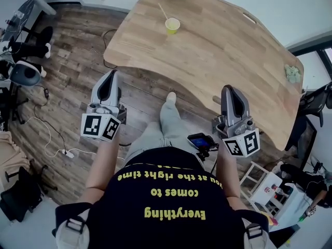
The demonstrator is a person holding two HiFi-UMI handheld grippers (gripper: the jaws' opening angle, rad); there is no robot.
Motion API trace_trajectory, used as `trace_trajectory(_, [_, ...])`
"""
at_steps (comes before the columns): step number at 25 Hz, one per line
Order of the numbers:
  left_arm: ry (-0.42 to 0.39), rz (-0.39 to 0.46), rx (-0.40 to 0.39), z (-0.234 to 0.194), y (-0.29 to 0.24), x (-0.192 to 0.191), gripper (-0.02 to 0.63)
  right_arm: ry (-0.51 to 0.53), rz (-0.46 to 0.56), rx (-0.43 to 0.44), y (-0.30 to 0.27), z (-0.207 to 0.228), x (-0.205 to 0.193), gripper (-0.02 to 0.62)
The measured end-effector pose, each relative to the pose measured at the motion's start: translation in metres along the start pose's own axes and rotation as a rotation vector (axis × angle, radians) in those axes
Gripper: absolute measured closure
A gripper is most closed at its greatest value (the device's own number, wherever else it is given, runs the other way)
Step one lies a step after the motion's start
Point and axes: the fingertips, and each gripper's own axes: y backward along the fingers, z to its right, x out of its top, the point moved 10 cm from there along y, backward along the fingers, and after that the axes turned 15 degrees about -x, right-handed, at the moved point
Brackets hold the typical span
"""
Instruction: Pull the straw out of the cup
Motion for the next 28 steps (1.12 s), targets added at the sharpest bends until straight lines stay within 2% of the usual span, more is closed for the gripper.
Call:
trace_trajectory(13, [0.008,0.009,0.045,-0.044,-0.041,0.009,0.606,-0.002,-0.022,0.044,-0.081,0.021,-0.006,0.589])
trace_trajectory(25, [0.0,-0.01,0.046,-0.068,-0.098,0.02,0.606,-0.016,-0.058,0.08,-0.151,0.051,-0.011,0.589])
trace_trajectory(28, [-0.009,-0.014,0.068,-0.076,-0.107,0.022,0.606,-0.024,-0.064,0.089,-0.166,0.058,-0.014,0.589])
